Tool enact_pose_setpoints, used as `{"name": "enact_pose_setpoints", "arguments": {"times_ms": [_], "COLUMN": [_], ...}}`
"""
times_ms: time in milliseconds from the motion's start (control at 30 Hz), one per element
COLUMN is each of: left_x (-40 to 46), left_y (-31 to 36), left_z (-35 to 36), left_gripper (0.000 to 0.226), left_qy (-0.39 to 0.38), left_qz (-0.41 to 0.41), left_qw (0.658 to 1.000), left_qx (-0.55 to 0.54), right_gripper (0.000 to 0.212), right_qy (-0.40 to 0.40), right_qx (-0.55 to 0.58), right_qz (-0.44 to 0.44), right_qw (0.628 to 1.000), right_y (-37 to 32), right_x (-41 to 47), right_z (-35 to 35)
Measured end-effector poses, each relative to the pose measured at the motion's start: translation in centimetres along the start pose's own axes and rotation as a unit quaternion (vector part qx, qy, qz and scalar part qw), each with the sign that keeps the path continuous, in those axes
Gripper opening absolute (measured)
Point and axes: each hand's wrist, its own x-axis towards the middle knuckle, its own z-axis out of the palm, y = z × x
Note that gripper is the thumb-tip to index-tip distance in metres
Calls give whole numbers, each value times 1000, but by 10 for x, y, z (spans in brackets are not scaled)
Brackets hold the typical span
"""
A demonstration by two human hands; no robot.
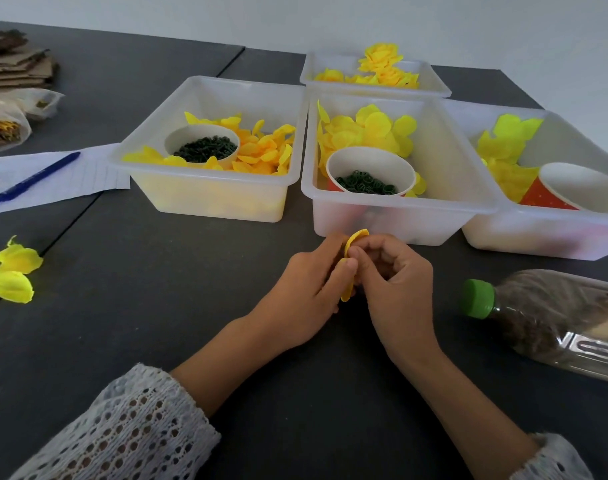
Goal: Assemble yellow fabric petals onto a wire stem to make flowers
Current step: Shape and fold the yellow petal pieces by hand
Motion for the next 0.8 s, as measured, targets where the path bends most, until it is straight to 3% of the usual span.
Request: {"name": "enact_pose_setpoints", "arguments": {"times_ms": [233, 500, 800], "left_x": [-3, -1, 3], "left_y": [4, 7, 6], "left_z": [3, 7, 6], "left_gripper": [26, 24, 26], "left_qy": [8, 28, 28], "left_qz": [5, -96, -131], "left_qw": [1000, 989, 975], "left_qx": [10, -109, -178], "right_gripper": [7, 12, 15], "right_qy": [7, -23, -5], "right_qx": [-74, -150, -215], "right_qz": [-40, -57, -92], "right_qw": [996, 987, 972], "right_y": [2, 6, 5], "right_x": [-1, 1, -1], "right_z": [2, 3, 4]}}
